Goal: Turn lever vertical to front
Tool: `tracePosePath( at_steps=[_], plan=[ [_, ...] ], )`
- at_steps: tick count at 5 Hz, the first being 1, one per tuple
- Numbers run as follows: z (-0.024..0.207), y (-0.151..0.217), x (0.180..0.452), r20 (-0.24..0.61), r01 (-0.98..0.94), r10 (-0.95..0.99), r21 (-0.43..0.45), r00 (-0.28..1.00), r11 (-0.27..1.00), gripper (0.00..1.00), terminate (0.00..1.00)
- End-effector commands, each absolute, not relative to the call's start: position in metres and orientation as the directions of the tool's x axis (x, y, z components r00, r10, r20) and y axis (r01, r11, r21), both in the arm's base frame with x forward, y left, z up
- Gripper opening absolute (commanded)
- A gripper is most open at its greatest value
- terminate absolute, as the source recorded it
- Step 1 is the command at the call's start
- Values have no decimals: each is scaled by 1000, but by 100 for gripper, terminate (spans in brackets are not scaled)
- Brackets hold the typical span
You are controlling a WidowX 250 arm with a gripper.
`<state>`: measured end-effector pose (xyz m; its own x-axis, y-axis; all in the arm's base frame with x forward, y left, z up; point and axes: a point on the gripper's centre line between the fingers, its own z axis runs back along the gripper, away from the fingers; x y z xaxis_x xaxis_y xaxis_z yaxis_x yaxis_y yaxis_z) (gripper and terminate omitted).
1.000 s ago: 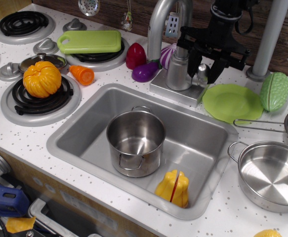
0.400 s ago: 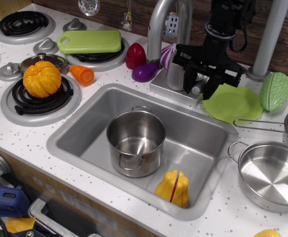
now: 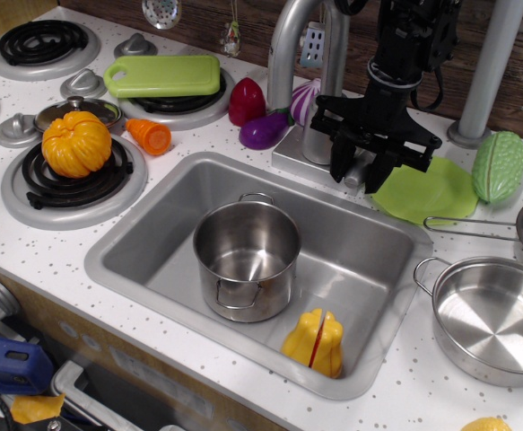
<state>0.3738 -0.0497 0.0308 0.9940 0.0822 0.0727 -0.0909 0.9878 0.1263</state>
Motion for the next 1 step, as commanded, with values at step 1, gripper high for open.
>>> tracePosePath(
  at_steps=[1],
  plan=[
    [57,-47,379,115,-53,38,132,993,990,100,100]
  ],
)
